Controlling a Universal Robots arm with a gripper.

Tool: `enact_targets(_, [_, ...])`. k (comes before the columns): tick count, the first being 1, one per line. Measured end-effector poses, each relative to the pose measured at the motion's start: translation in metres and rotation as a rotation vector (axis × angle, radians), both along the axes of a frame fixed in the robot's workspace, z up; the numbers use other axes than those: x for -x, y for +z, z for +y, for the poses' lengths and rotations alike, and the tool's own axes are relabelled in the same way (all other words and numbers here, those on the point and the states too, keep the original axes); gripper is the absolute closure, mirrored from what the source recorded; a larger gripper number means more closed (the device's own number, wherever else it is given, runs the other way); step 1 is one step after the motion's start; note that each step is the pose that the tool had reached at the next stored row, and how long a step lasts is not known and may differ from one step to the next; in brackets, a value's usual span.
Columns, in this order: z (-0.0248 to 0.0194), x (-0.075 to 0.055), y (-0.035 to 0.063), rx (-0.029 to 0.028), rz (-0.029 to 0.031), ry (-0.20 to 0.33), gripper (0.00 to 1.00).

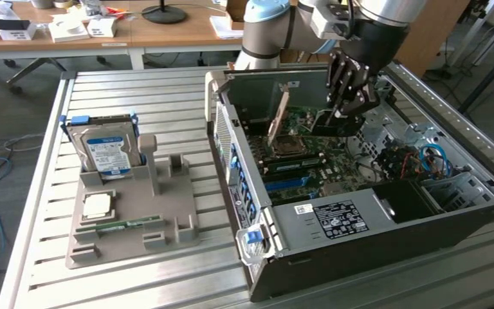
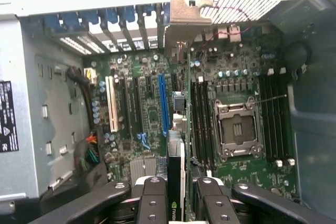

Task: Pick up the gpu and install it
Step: 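Insert the gpu into the slot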

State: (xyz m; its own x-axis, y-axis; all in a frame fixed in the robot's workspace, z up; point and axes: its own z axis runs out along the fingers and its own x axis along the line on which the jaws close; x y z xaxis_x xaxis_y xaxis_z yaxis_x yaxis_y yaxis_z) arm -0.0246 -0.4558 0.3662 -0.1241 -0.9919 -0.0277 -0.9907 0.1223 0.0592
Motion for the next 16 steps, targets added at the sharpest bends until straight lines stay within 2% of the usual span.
enact_targets(2, [0.0,0.0,-0.0007,-0.0001,-0.0087,0.013,0.74])
enact_targets(9, [0.0,0.0001,-0.0027,0.0001,-0.0278,0.087,0.74])
enact_targets(12, [0.0,0.0007,-0.0032,0.0002,-0.0377,0.099,0.74])
enact_targets(15, [0.0,0.0016,-0.0038,0.0006,-0.0507,0.107,0.74])
enact_targets(16, [0.0,0.0017,-0.0038,0.0007,-0.0521,0.11,0.74])
